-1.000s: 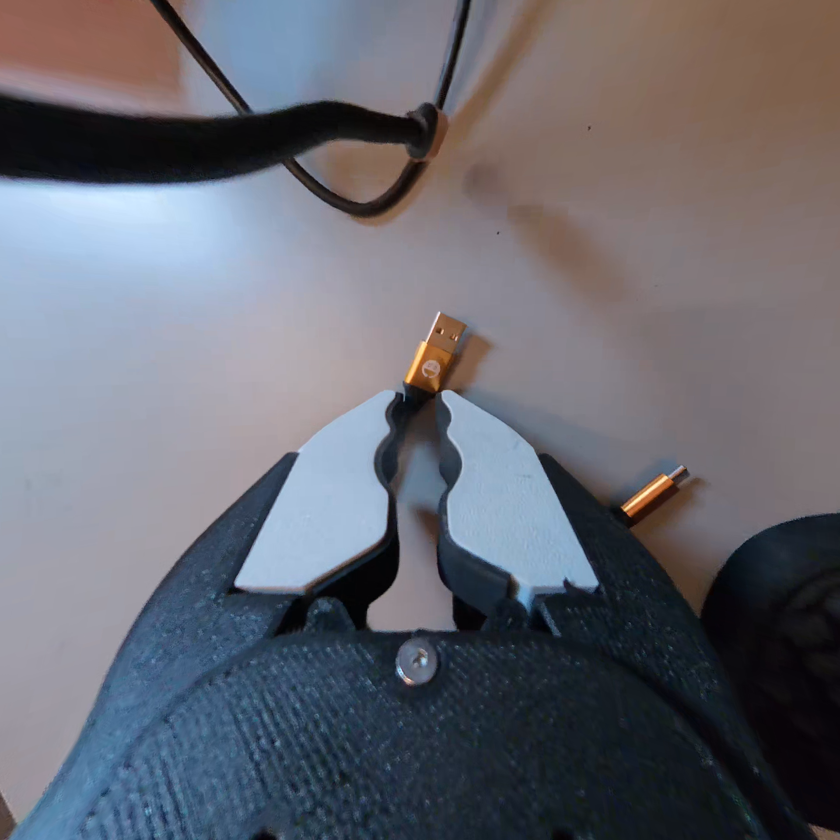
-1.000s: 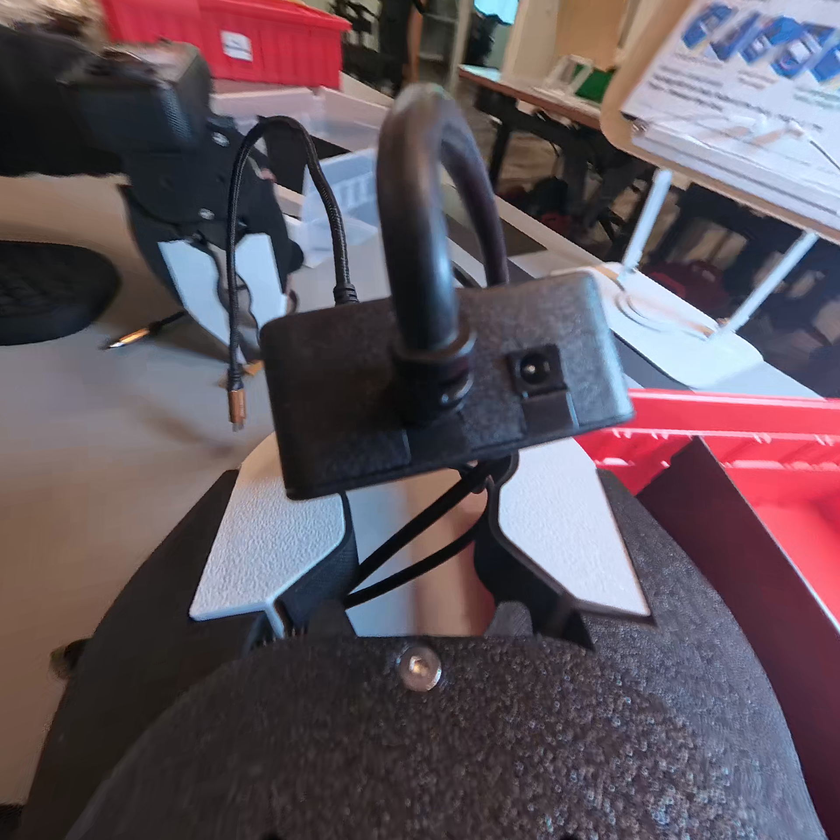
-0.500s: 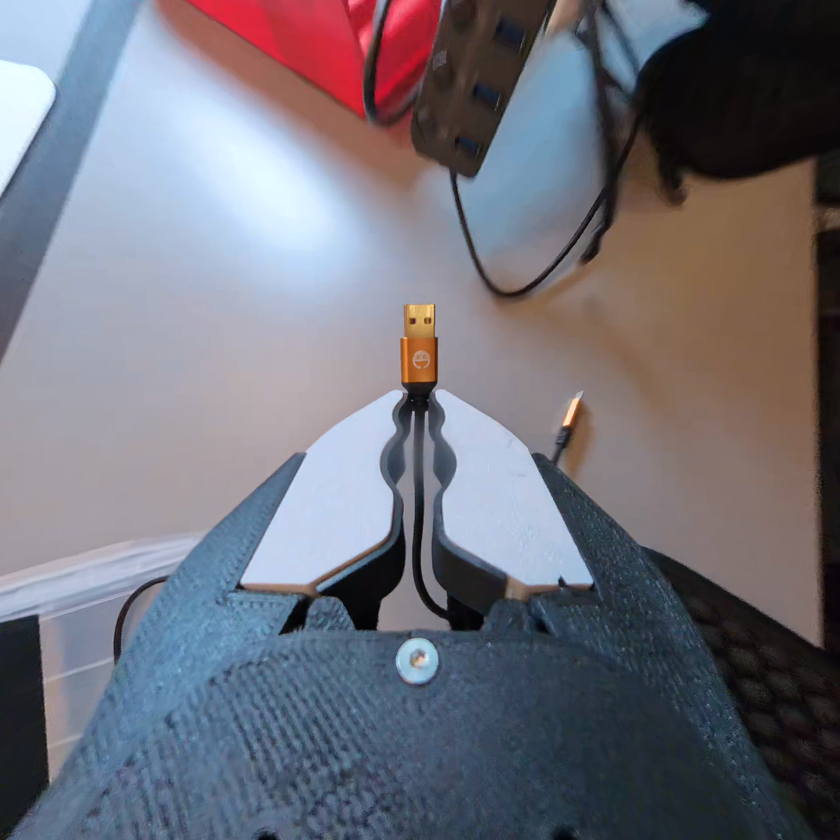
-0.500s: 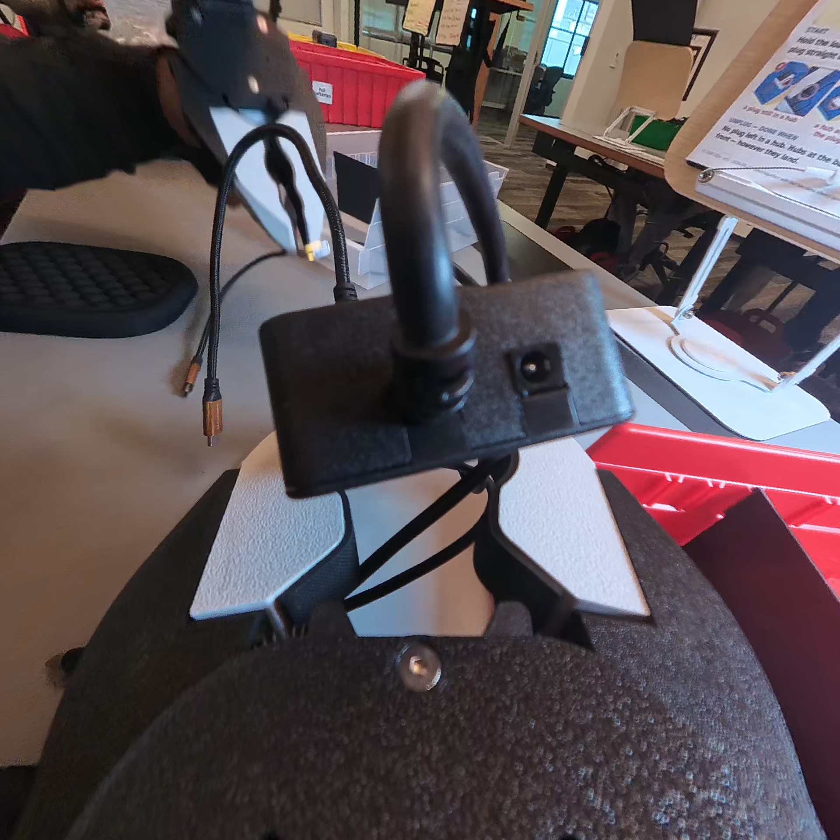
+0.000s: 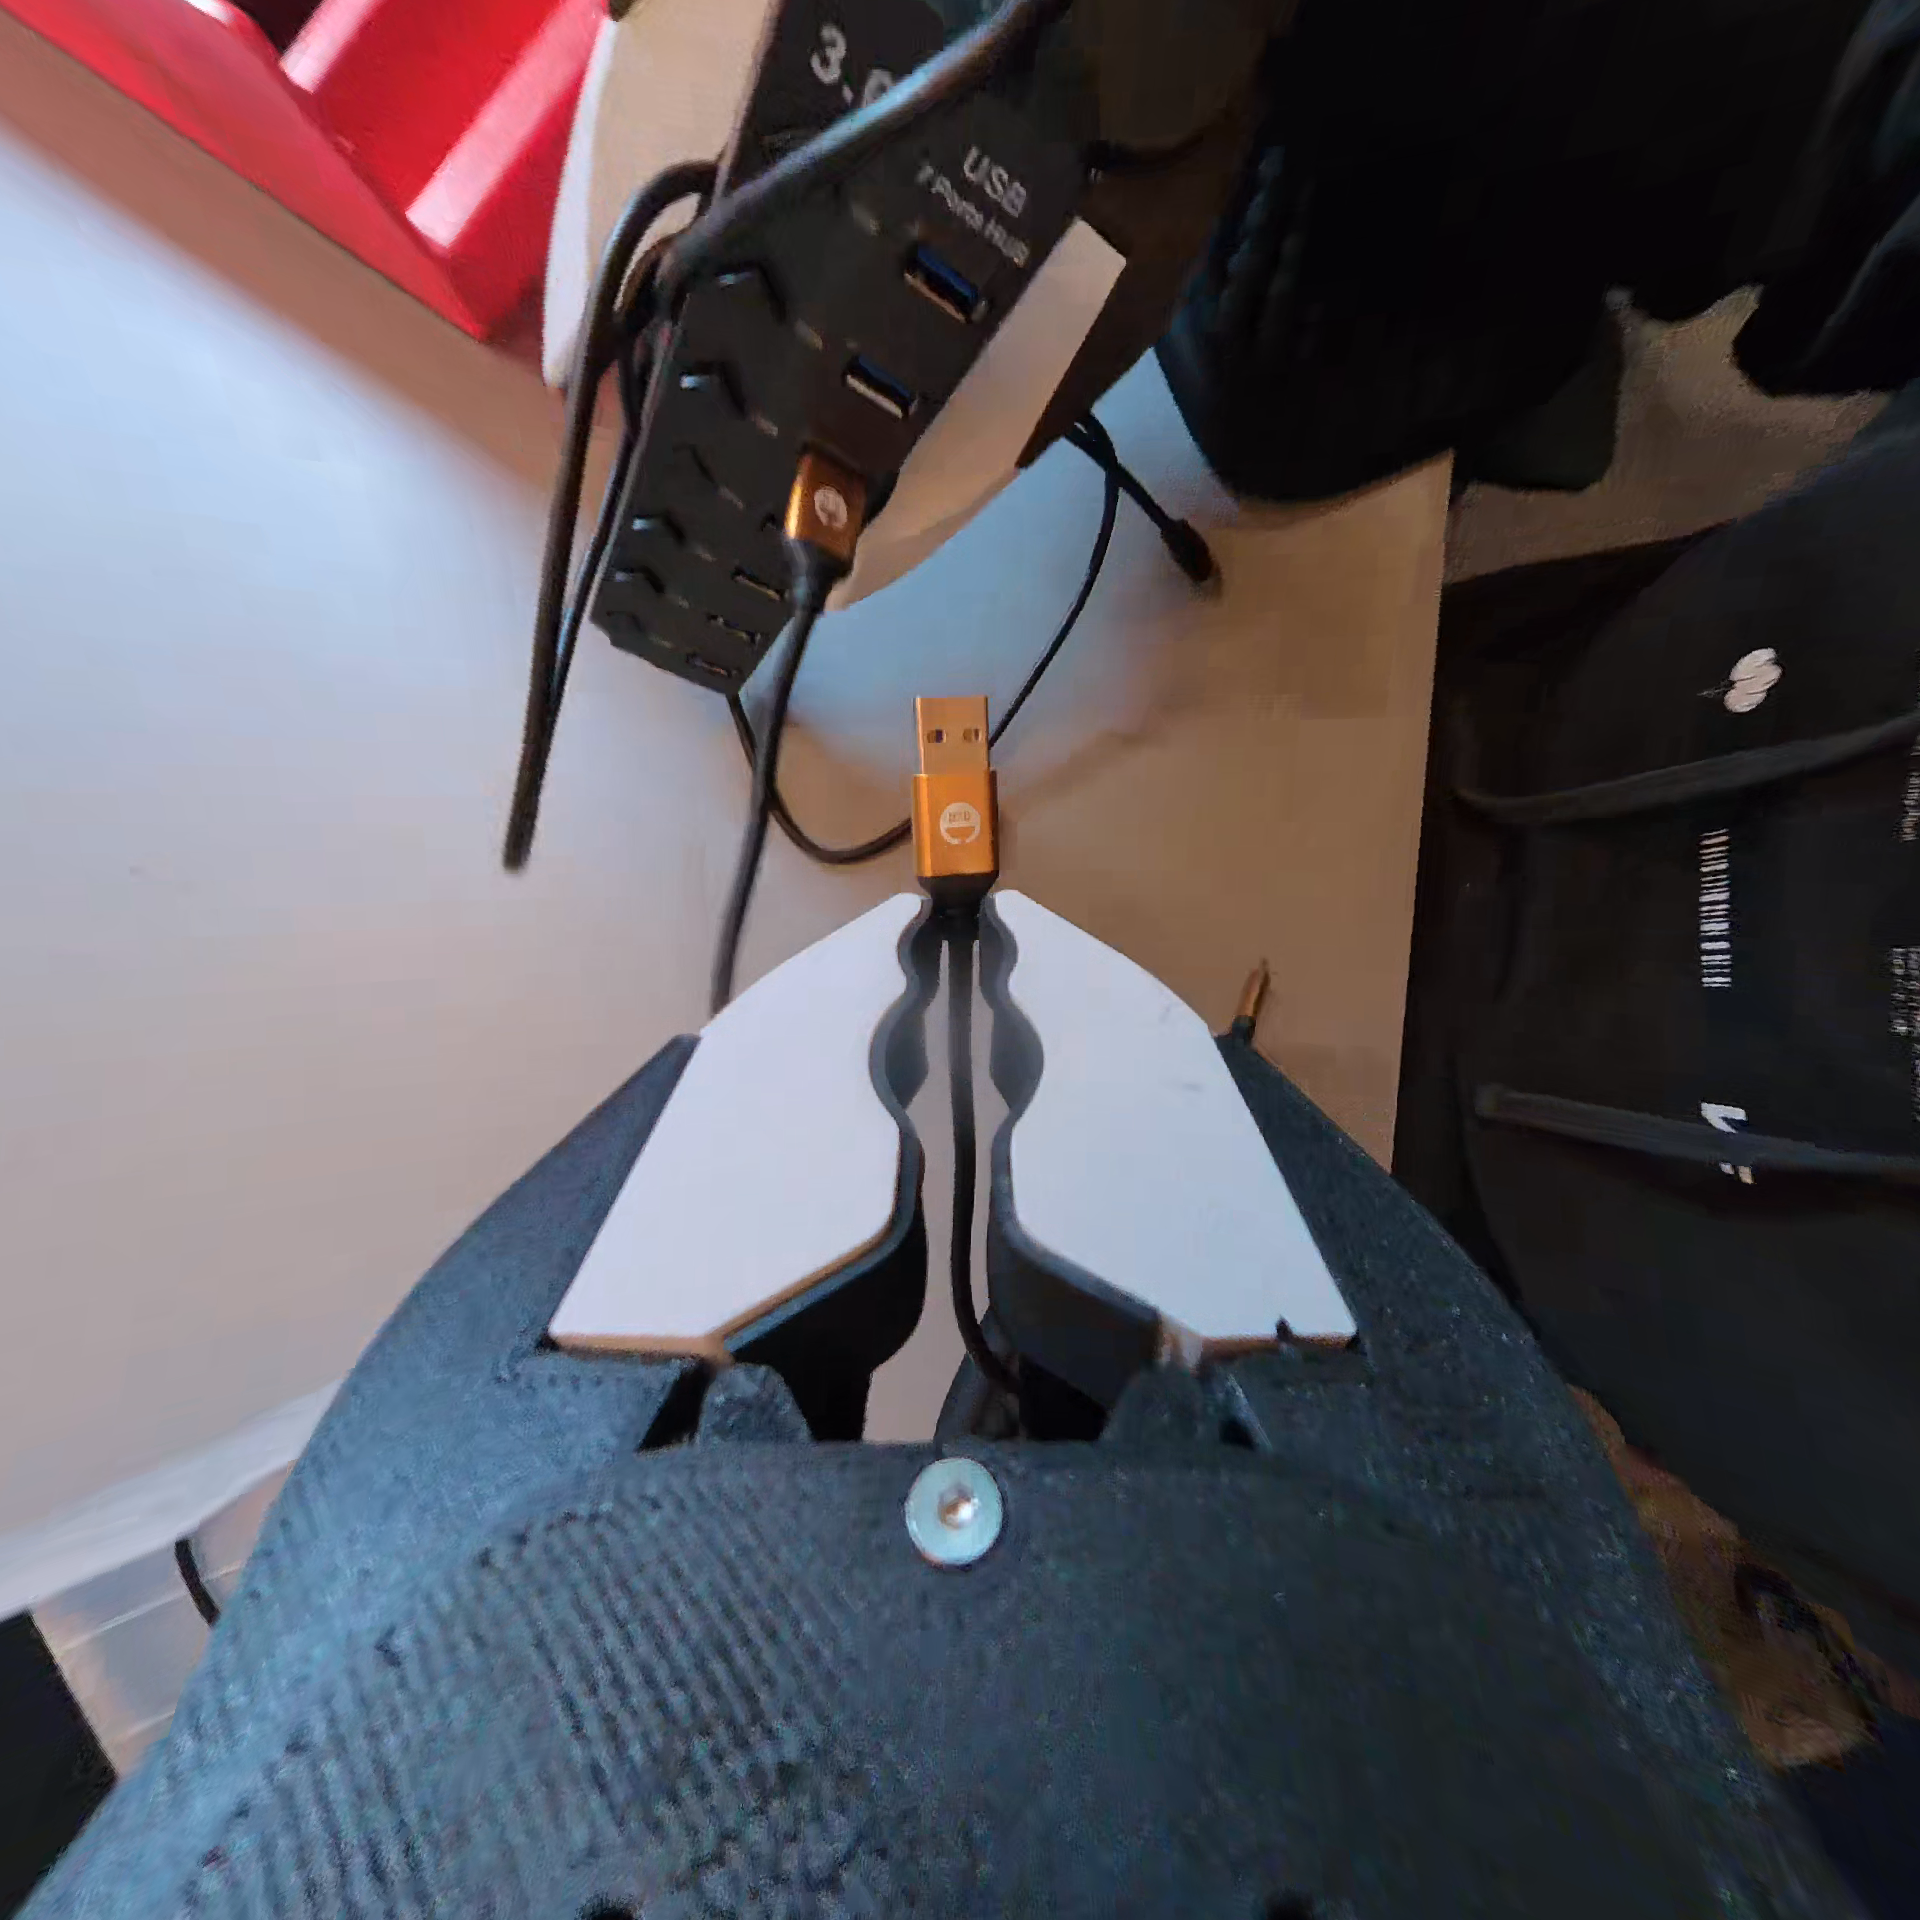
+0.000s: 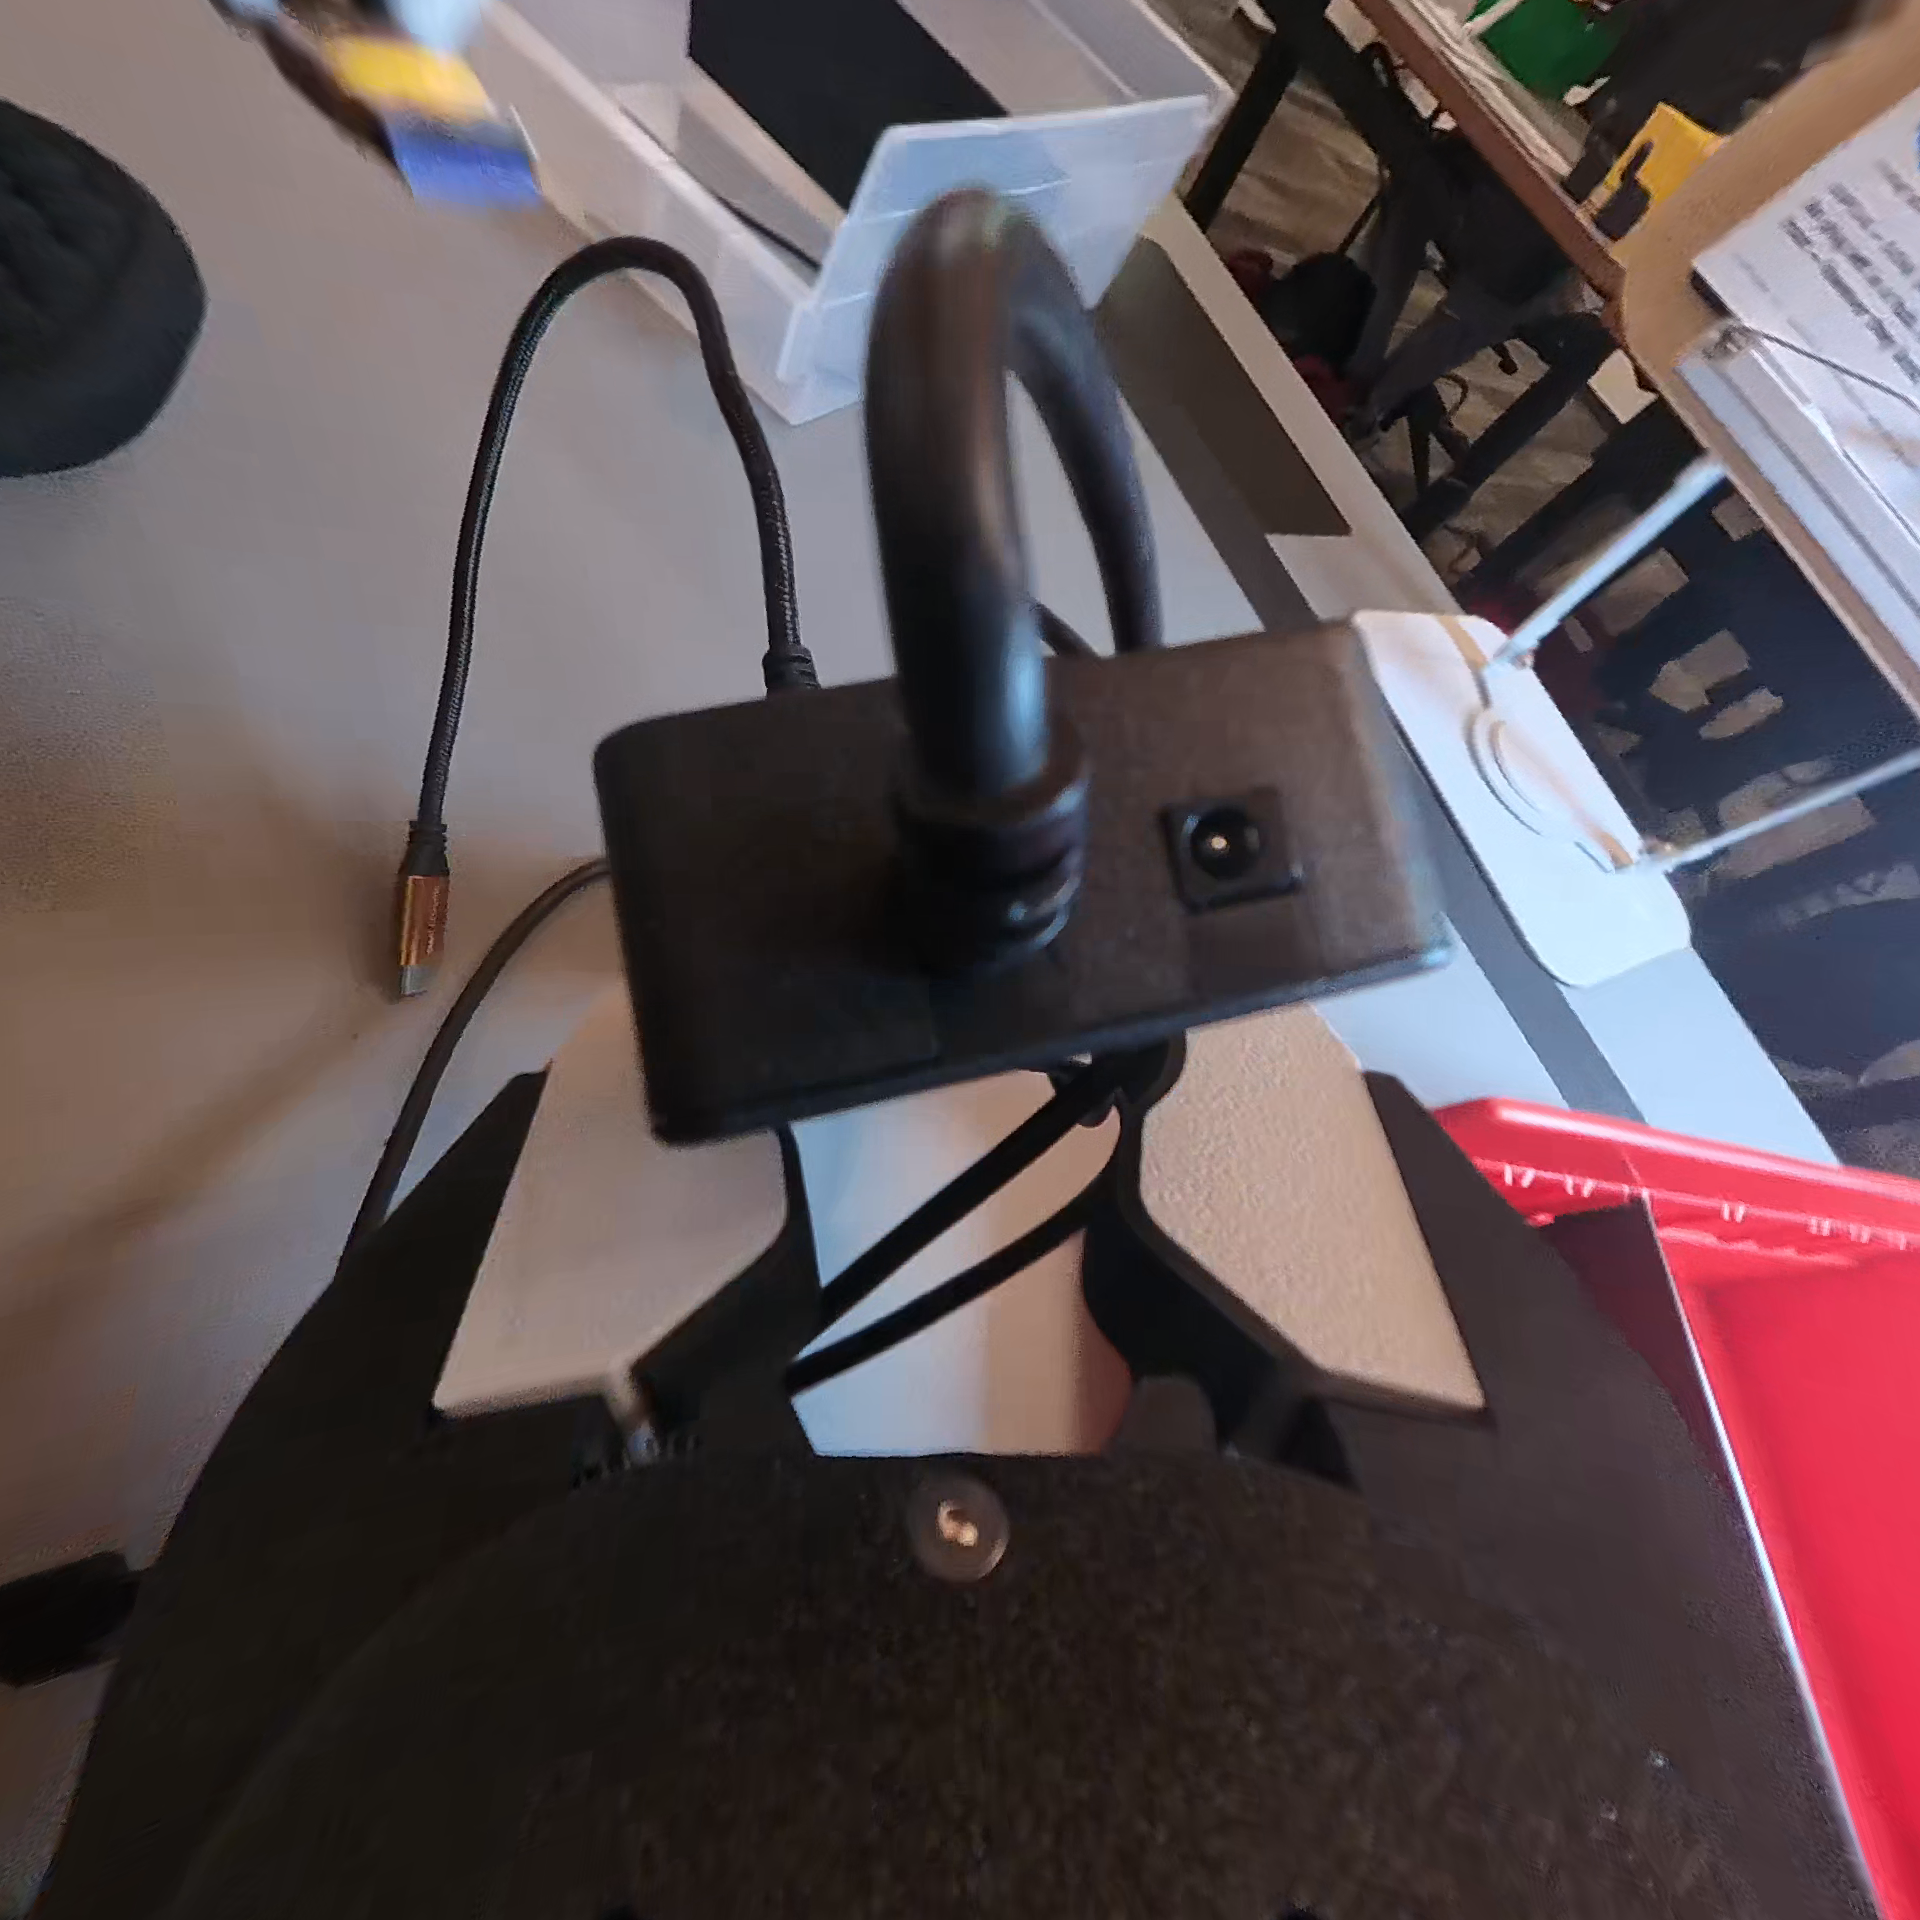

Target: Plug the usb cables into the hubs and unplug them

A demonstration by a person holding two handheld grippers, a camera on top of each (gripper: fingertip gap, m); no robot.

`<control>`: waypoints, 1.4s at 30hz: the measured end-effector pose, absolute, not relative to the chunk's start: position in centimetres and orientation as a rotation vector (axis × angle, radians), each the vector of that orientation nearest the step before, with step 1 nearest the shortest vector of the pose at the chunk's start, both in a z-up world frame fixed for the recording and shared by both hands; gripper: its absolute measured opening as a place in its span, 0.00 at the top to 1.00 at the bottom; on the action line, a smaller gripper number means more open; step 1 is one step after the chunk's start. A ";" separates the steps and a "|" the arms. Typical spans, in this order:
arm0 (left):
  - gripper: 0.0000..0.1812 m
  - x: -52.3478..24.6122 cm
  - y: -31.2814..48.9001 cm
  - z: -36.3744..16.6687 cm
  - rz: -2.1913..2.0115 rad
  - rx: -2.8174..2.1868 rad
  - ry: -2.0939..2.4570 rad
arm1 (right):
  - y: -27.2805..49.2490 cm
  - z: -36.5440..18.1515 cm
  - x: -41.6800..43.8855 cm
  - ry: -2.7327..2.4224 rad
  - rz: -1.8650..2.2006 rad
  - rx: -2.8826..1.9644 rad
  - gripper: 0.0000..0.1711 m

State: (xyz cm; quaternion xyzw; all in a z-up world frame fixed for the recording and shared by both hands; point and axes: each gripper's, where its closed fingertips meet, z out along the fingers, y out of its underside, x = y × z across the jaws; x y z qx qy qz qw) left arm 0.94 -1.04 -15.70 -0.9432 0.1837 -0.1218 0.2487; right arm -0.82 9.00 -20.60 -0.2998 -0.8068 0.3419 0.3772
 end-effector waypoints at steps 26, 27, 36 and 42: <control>0.96 2.3 2.5 -16.6 -0.008 -2.761 0.838 | 7.3 -20.8 -0.2 -2.137 0.744 -0.669 0.63; 0.96 2.2 2.6 -16.6 0.017 -2.757 0.842 | 7.3 -20.8 -0.2 -2.138 0.745 -0.670 0.63; 0.96 1.9 3.0 -17.1 0.193 -2.750 0.917 | 7.4 -20.9 -0.2 -2.143 0.732 -0.691 0.63; 0.96 2.3 3.6 -16.7 0.115 -2.675 0.907 | 7.8 -20.5 0.0 -2.126 0.739 -0.711 0.63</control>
